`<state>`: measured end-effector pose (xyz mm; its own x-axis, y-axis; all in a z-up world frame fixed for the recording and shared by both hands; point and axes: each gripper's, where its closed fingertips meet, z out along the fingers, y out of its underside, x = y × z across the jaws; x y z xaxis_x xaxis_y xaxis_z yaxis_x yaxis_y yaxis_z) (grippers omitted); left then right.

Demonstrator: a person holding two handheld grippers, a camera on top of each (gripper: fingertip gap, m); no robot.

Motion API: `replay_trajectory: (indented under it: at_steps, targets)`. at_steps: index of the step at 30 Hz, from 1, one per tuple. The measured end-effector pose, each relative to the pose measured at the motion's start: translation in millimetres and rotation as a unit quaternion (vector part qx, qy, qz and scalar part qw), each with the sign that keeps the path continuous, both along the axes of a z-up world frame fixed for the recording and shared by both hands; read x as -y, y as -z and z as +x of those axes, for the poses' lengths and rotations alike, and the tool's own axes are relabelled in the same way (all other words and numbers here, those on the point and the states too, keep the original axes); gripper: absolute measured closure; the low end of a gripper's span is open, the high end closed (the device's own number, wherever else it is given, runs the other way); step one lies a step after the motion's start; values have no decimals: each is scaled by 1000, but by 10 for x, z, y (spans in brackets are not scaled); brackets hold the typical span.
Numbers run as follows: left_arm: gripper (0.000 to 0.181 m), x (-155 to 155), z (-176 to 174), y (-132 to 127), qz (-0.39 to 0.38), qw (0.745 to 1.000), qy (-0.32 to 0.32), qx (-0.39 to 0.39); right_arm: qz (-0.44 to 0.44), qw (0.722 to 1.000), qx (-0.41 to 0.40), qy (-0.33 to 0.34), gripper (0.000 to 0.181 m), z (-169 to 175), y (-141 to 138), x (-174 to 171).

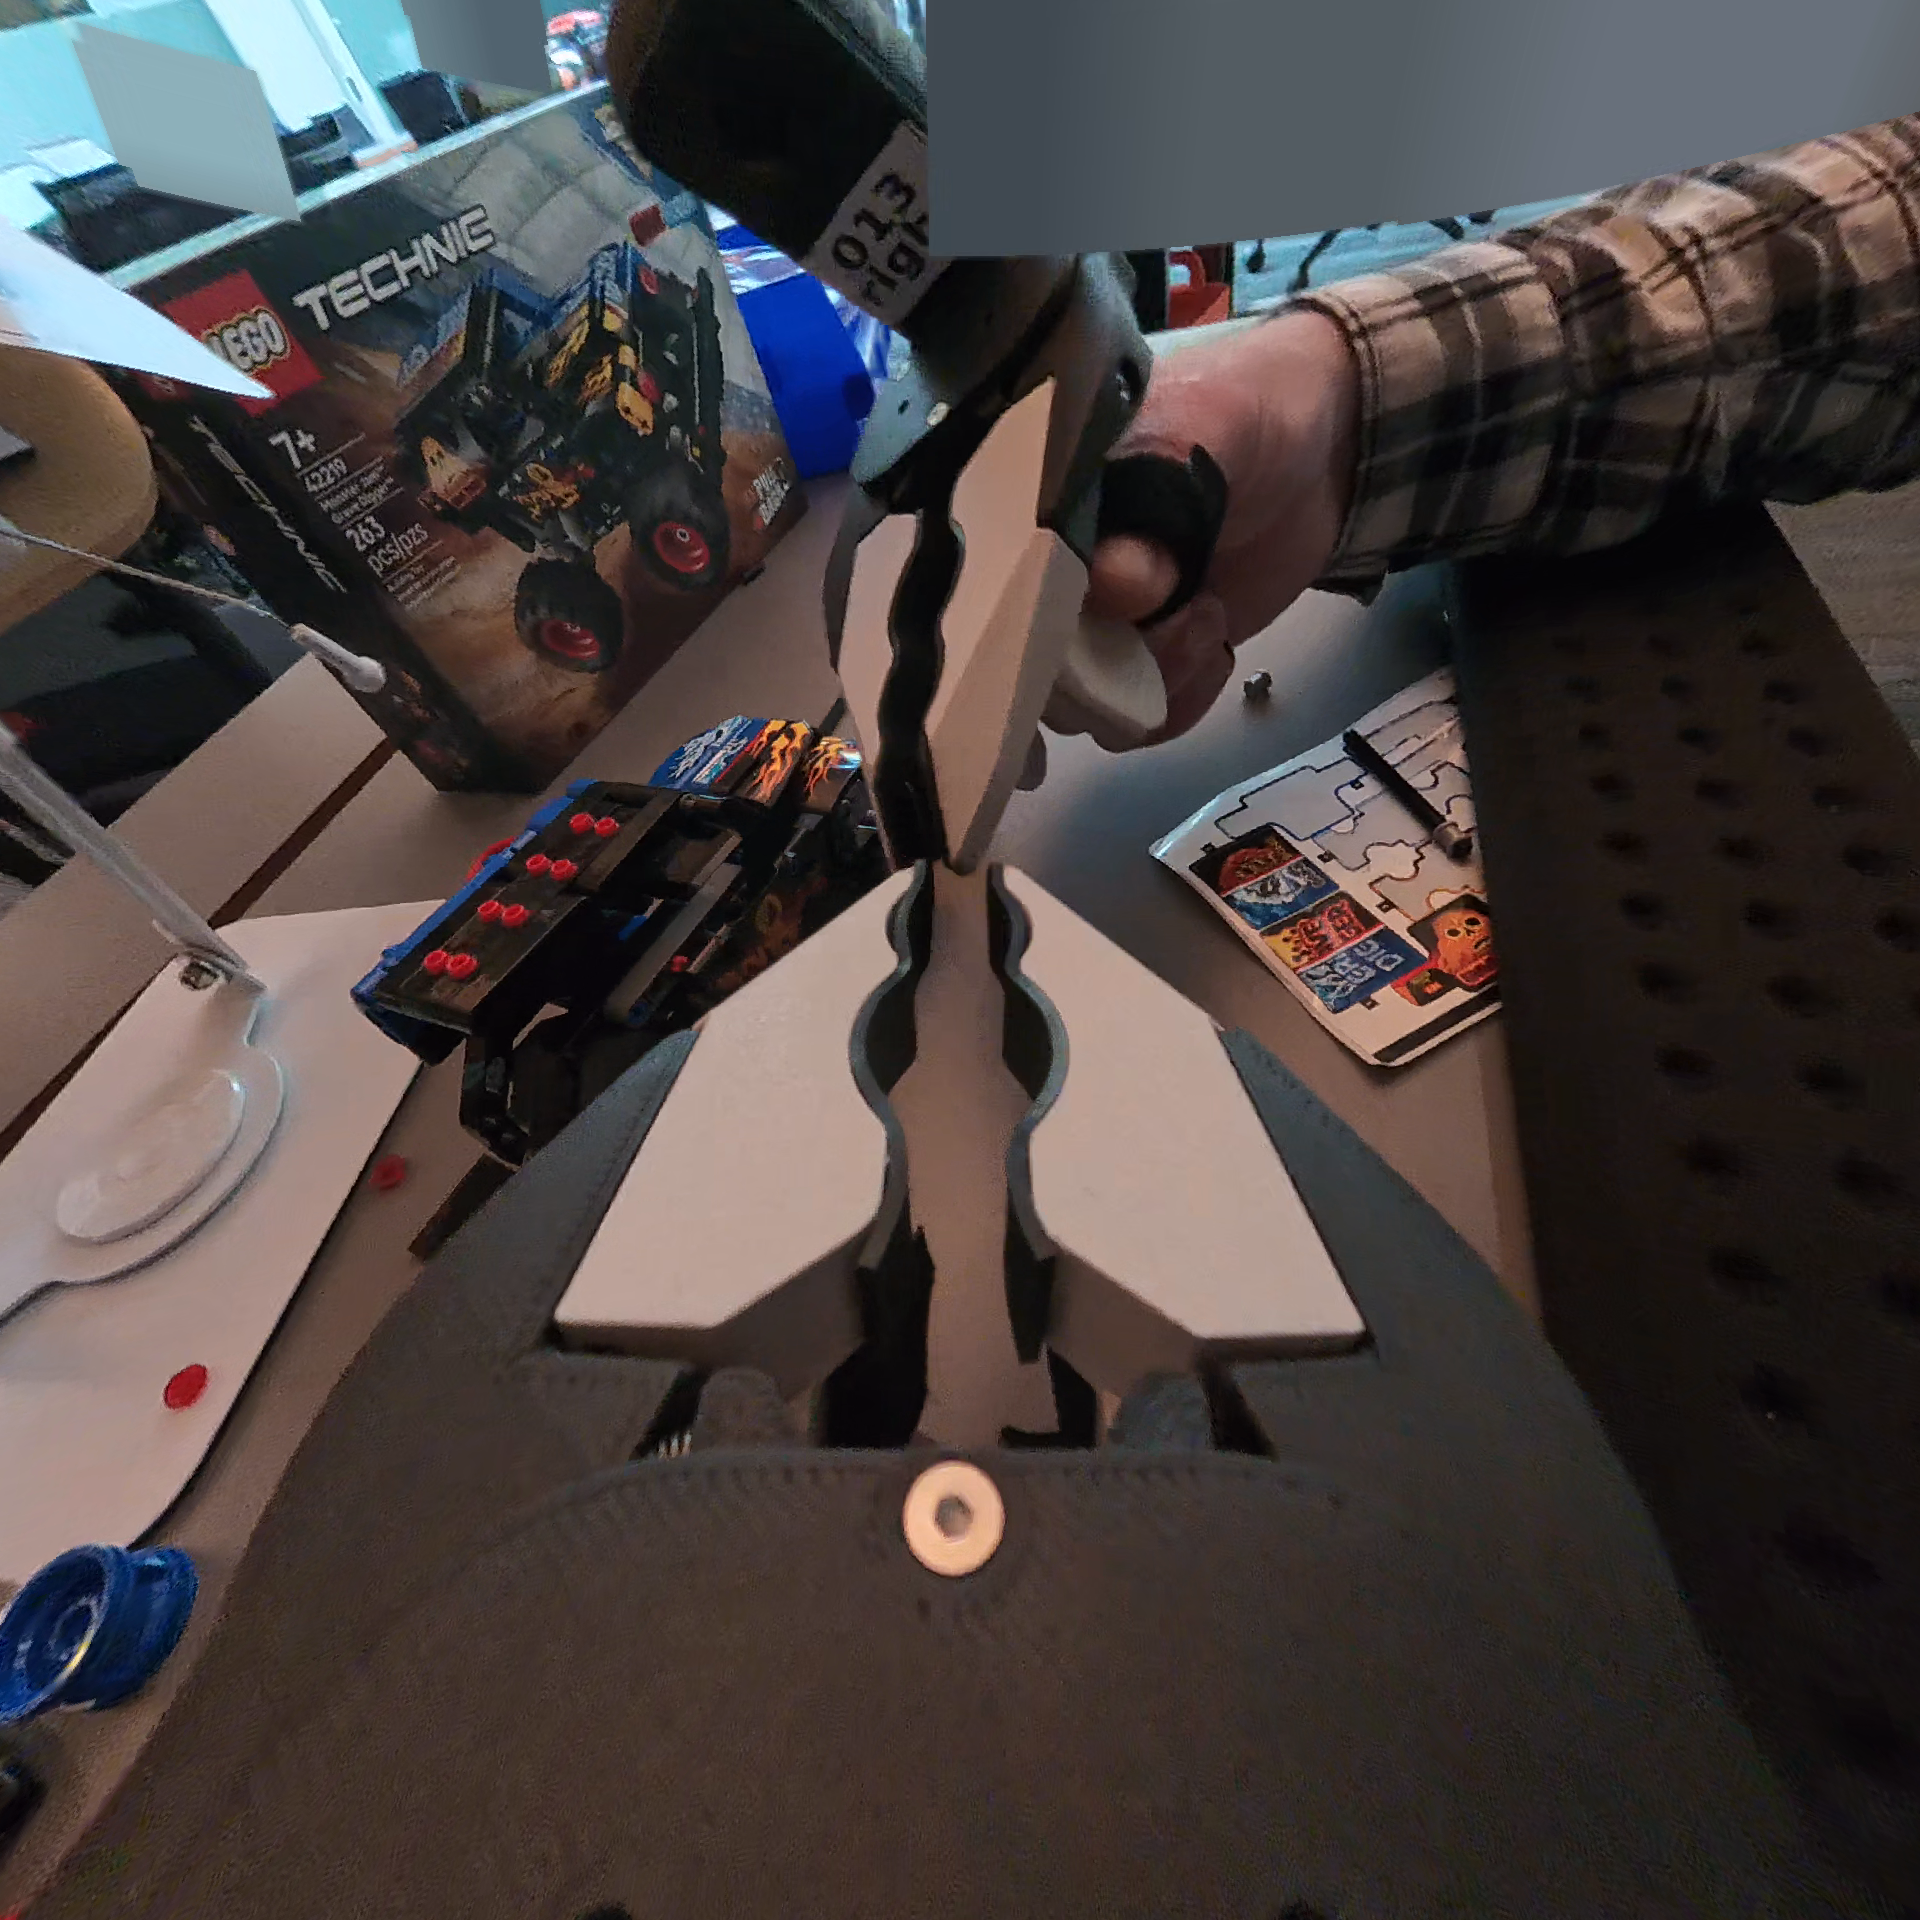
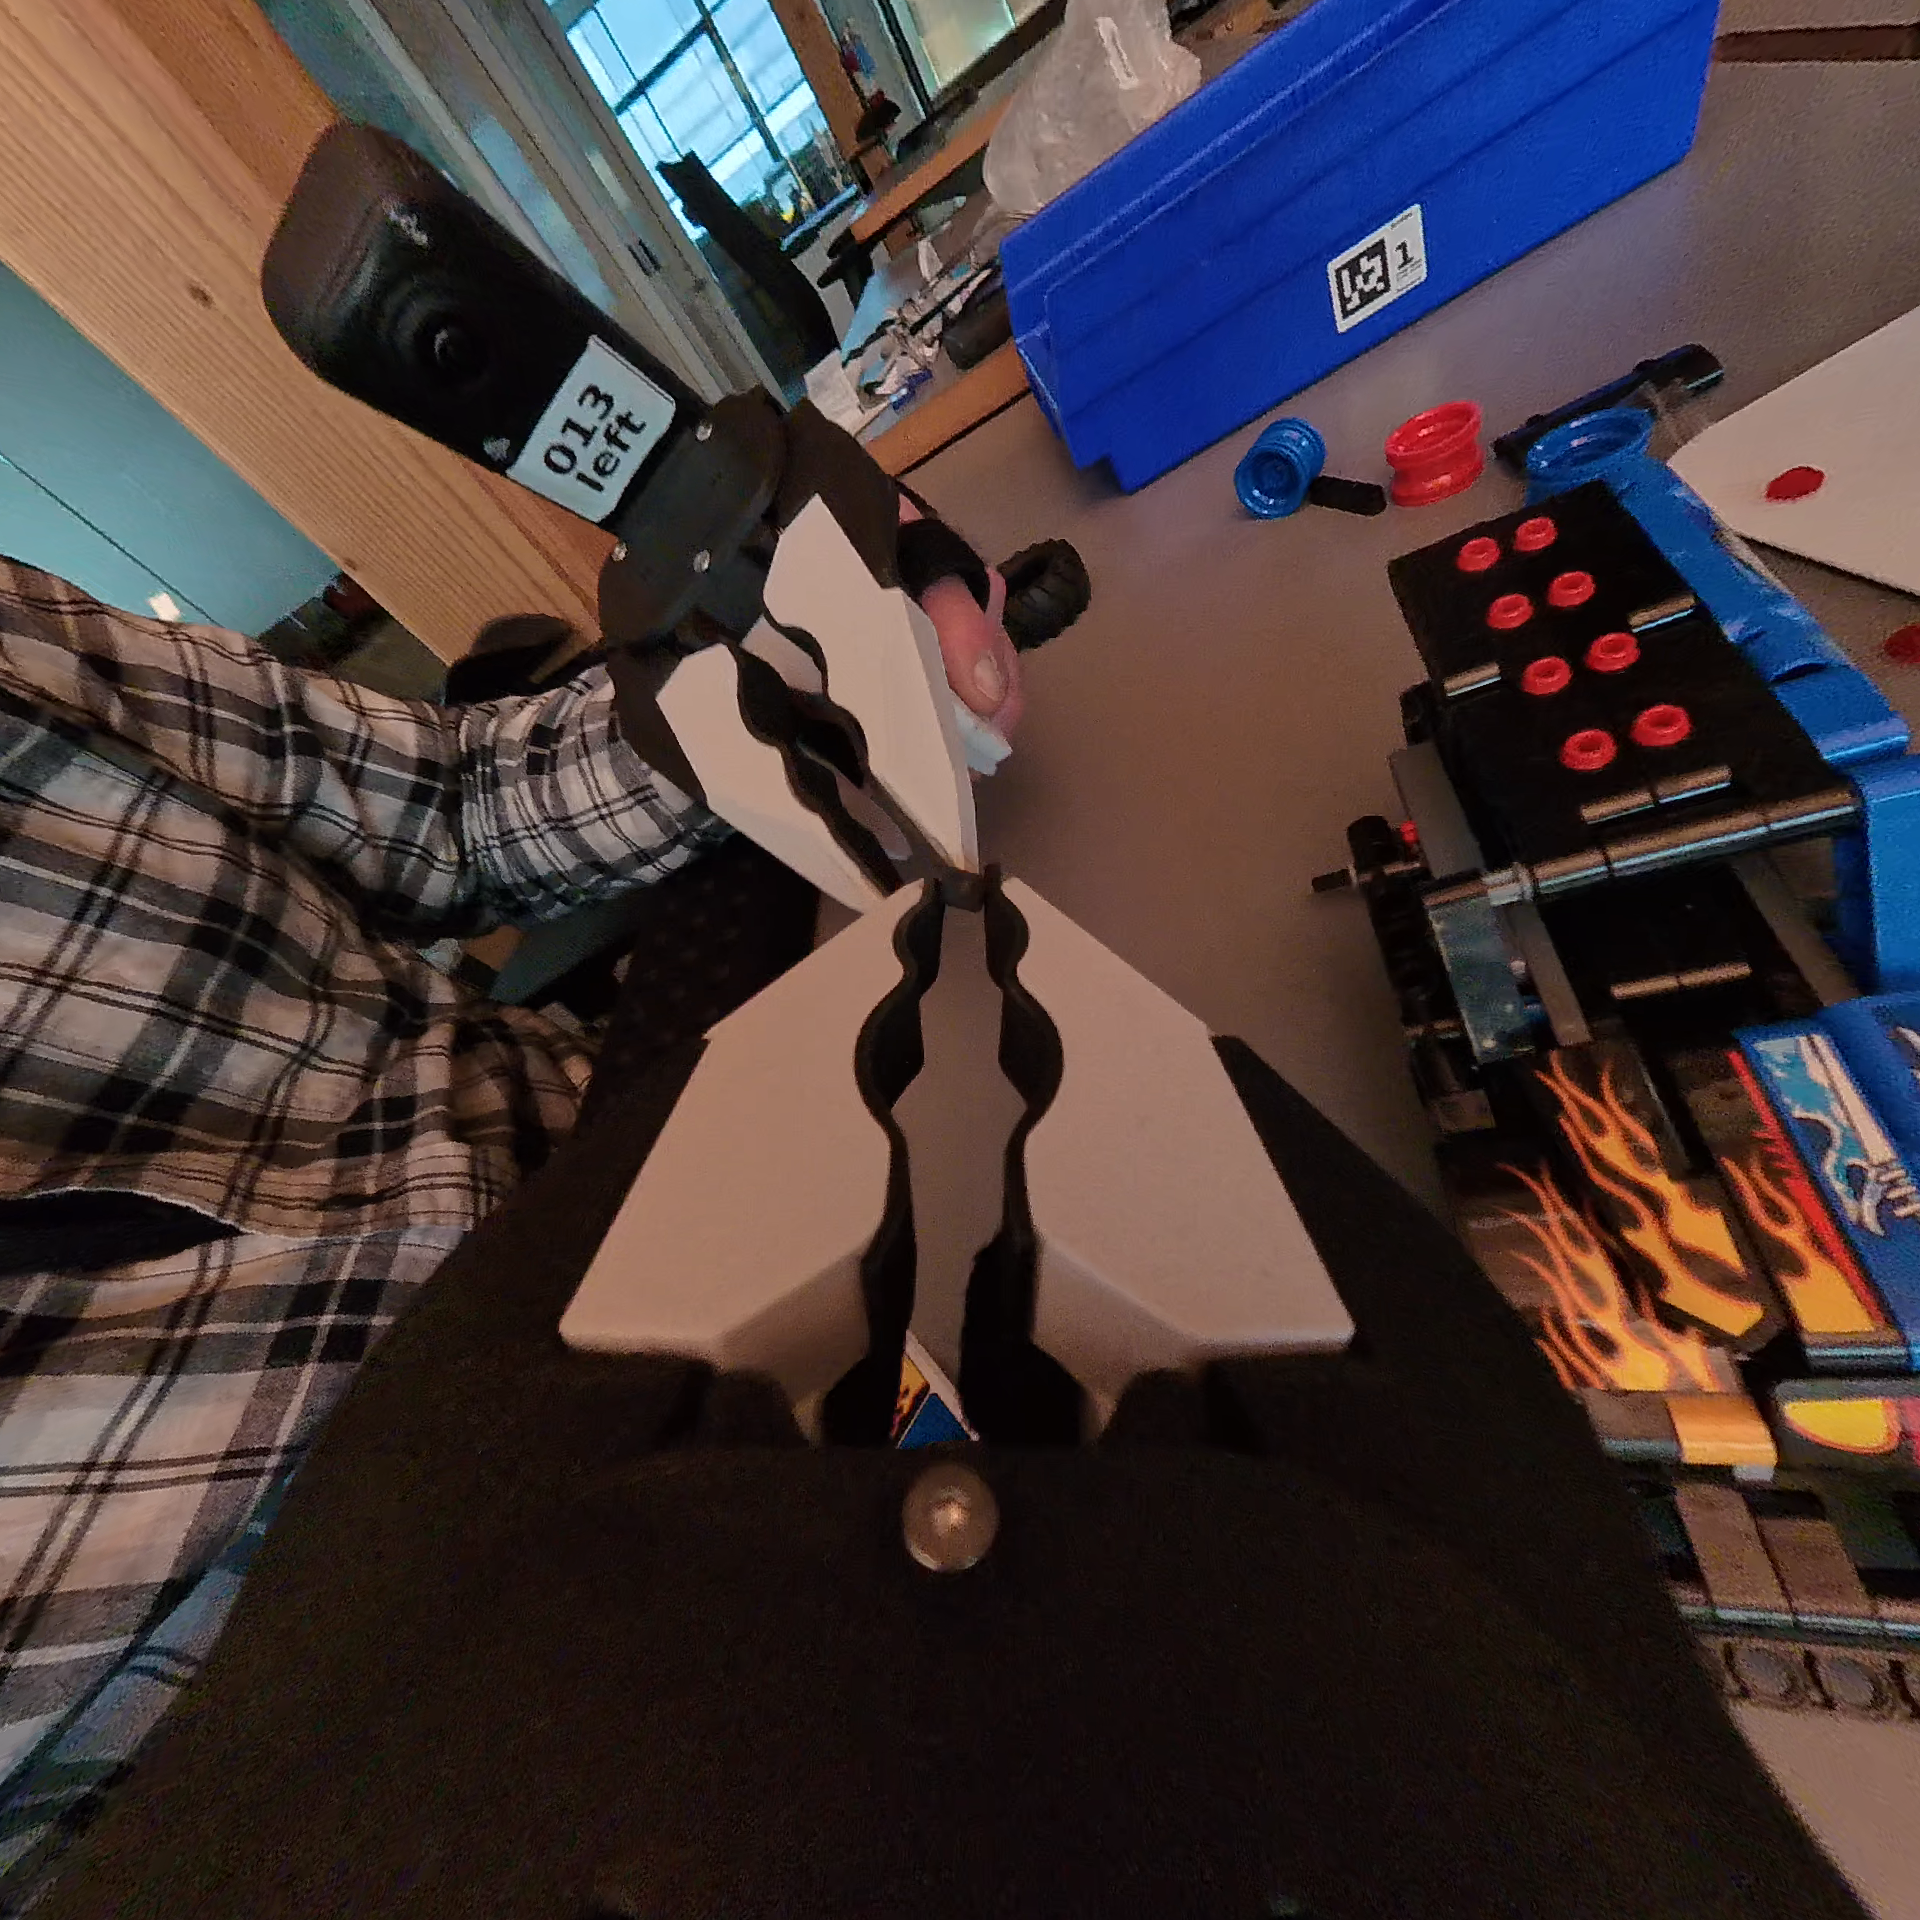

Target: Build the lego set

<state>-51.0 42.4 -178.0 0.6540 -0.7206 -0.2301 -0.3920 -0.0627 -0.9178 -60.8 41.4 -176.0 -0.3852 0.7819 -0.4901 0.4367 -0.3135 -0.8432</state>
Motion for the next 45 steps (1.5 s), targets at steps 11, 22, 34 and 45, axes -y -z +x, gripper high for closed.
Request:
replay_trajectory:
  at_steps: [11,22,34,45]
  targets:
    - [181,29,63,14,65,994,-3,-92,-25,999,3,-40,175,74,-7,75]
    - [177,36,83,24,94,987,-9,-129,-30,997,18,-65,175,121,38,138]
    - [181,35,79,3,100,986,-13,-131,-18,998,22,-62,174,115,29,147]
    - [173,42,74,136,89,983,-8,-158,-27,997,42,-63,176,119,108,132]
